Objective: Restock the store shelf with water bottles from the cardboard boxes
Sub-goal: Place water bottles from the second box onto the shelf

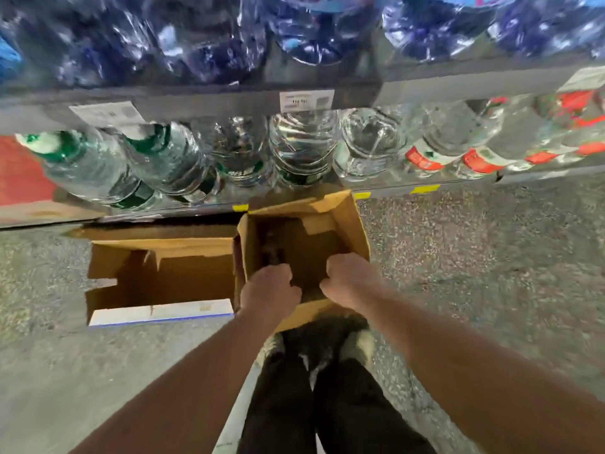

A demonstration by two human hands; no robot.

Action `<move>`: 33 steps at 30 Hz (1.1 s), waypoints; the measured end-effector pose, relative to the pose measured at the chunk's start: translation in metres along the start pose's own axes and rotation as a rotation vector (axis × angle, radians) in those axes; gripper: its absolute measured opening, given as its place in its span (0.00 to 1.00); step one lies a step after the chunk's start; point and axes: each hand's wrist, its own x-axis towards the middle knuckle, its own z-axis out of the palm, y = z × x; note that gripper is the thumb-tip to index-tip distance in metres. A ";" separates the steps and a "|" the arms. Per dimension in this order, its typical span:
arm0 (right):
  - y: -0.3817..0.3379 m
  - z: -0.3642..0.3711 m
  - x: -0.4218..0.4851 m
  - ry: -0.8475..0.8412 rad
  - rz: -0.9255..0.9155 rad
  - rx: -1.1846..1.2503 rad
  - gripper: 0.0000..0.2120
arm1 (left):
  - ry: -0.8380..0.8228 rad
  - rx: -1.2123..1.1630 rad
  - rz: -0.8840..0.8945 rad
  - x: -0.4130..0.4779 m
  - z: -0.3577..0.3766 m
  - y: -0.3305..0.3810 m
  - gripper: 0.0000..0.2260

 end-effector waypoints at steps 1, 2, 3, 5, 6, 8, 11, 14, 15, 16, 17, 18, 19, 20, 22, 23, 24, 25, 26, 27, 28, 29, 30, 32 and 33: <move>0.001 0.013 0.015 -0.013 0.000 0.031 0.05 | -0.016 -0.038 -0.014 0.012 0.014 -0.007 0.04; 0.003 0.026 0.030 -0.028 0.002 0.063 0.04 | -0.029 -0.078 -0.031 0.024 0.028 -0.013 0.04; 0.005 0.039 0.046 -0.044 -0.004 0.099 0.03 | -0.037 -0.109 -0.045 0.037 0.041 -0.019 0.04; 0.009 0.065 0.074 -0.078 -0.029 0.167 0.05 | -0.029 -0.151 -0.076 0.063 0.066 -0.029 0.07; 0.012 0.078 0.090 -0.090 -0.039 0.199 0.06 | -0.021 -0.176 -0.092 0.080 0.078 -0.034 0.09; 0.016 0.110 0.123 -0.137 -0.039 0.240 0.07 | -0.014 -0.246 -0.158 0.115 0.102 -0.046 0.11; 0.020 0.155 0.170 -0.216 -0.001 0.280 0.07 | -0.038 -0.357 -0.336 0.167 0.139 -0.061 0.17; 0.021 0.190 0.214 -0.180 0.133 0.380 0.16 | -0.090 -0.591 -0.639 0.218 0.176 -0.072 0.21; 0.024 0.198 0.227 -0.183 0.173 0.402 0.17 | -0.090 -0.662 -0.682 0.228 0.182 -0.073 0.21; 0.025 0.204 0.238 -0.200 0.220 0.430 0.16 | -0.080 -0.721 -0.696 0.238 0.191 -0.075 0.21; 0.027 0.215 0.254 -0.213 0.277 0.475 0.14 | -0.081 -0.786 -0.701 0.248 0.200 -0.077 0.20; 0.027 0.220 0.264 -0.229 0.316 0.522 0.12 | -0.068 -0.837 -0.699 0.257 0.210 -0.078 0.20; 0.028 0.225 0.271 -0.234 0.329 0.568 0.11 | -0.053 -0.875 -0.693 0.265 0.217 -0.077 0.20; 0.030 0.228 0.278 -0.240 0.304 0.619 0.11 | -0.023 -0.891 -0.686 0.271 0.223 -0.075 0.21; 0.037 0.236 0.286 -0.184 0.189 0.660 0.15 | 0.021 -0.950 -0.677 0.279 0.234 -0.070 0.21; 0.038 0.238 0.288 -0.150 0.146 0.621 0.16 | 0.020 -0.961 -0.667 0.281 0.239 -0.068 0.20; 0.039 0.238 0.287 -0.149 0.115 0.579 0.17 | -0.001 -0.968 -0.655 0.281 0.242 -0.066 0.19; 0.041 0.239 0.288 -0.175 0.087 0.540 0.17 | -0.016 -0.990 -0.645 0.282 0.244 -0.064 0.19; 0.044 0.241 0.289 -0.213 0.063 0.516 0.18 | -0.017 -1.028 -0.645 0.284 0.247 -0.063 0.18; 0.047 0.243 0.291 -0.231 0.043 0.505 0.19 | -0.011 -1.098 -0.640 0.286 0.248 -0.063 0.18; 0.048 0.243 0.291 -0.228 0.041 0.524 0.19 | 0.008 -1.201 -0.639 0.288 0.247 -0.063 0.17; 0.049 0.241 0.292 -0.218 0.048 0.568 0.19 | 0.030 -1.300 -0.645 0.289 0.245 -0.062 0.18; 0.048 0.241 0.294 -0.209 0.057 0.619 0.19 | 0.053 -1.387 -0.649 0.290 0.244 -0.063 0.18; 0.047 0.240 0.297 -0.221 0.086 0.704 0.21 | 0.048 -1.459 -0.647 0.293 0.240 -0.064 0.21; 0.046 0.239 0.299 -0.230 0.093 0.743 0.22 | 0.049 -1.459 -0.647 0.295 0.240 -0.066 0.22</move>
